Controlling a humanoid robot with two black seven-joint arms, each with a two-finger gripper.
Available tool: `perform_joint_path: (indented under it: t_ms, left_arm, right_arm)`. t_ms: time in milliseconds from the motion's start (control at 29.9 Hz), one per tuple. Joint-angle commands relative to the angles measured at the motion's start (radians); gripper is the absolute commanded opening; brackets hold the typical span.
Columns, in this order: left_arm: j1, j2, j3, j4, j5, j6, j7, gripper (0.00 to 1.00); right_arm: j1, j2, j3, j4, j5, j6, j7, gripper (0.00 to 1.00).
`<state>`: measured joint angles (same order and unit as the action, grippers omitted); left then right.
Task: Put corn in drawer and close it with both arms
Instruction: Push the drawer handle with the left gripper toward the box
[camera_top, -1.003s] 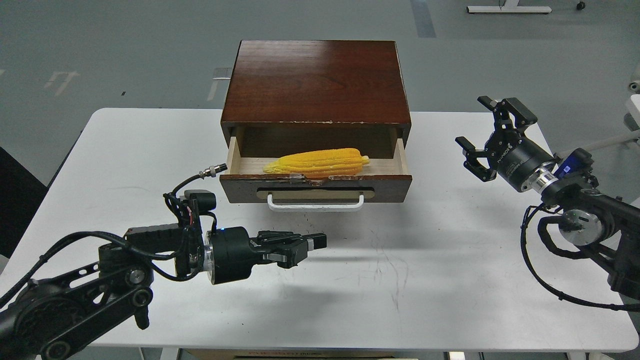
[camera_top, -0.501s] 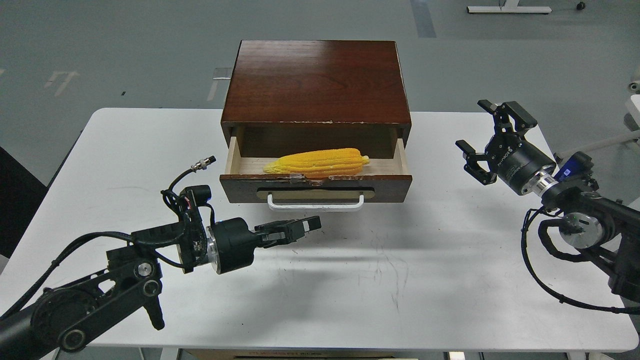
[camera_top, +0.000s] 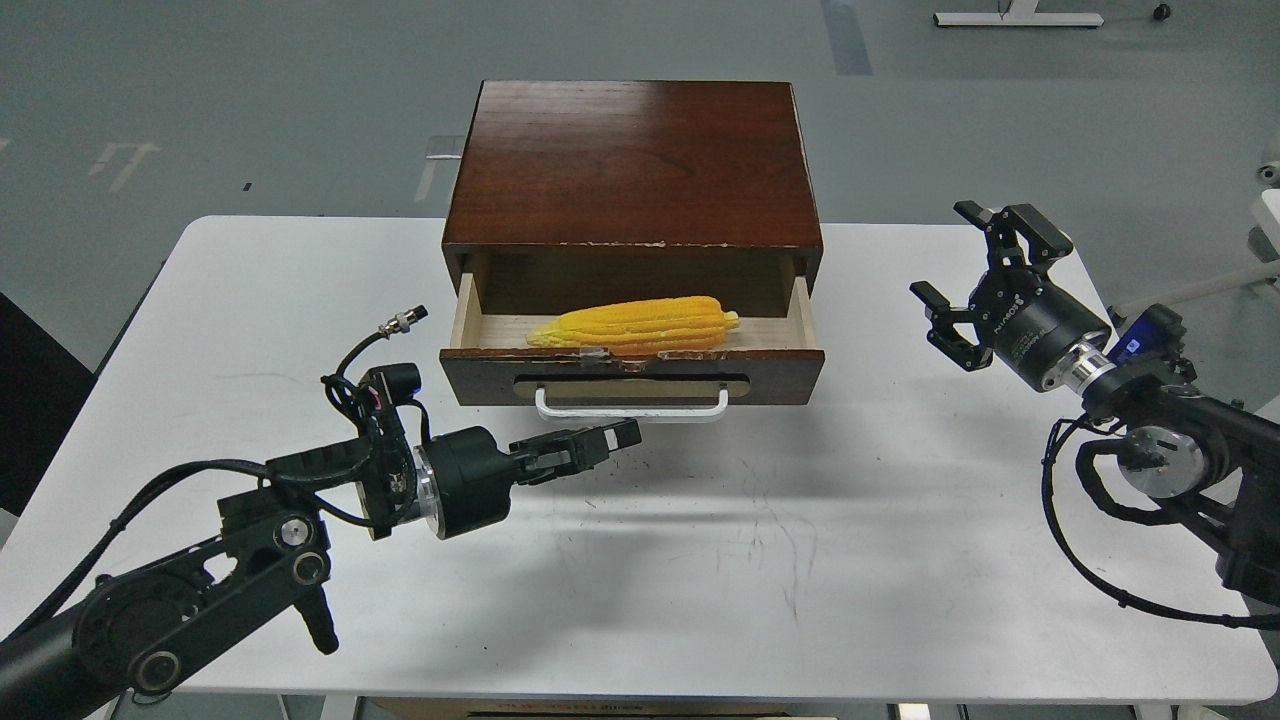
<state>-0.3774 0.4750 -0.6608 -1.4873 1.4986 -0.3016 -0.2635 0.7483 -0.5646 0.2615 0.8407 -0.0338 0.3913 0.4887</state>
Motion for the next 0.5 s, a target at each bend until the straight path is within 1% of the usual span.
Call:
perform_joint_path:
  t_ms: [0,167,334,468]
  left_arm:
    - [-0.003,-0.002,-0.003,0.012,0.000,0.005,0.001,0.00]
    - [-0.009,-0.010,-0.010,0.035,-0.005,0.009,0.003,0.00]
    - [-0.015,-0.036,-0.020,0.094,-0.009,0.045,0.003,0.00]
    - [-0.015,-0.050,-0.045,0.113,-0.044,0.048,0.003,0.00]
  right_arm:
    - [-0.003,0.000,-0.001,0.000,0.000,0.000,0.000,0.99]
    - [-0.004,0.000,0.001,0.000,0.000,0.000,0.000,0.99]
    - [-0.012,0.000,0.001,0.000,0.000,0.000,0.000,0.99]
    - [-0.018,0.000,0.001,0.001,0.000,0.000,0.000,0.99]
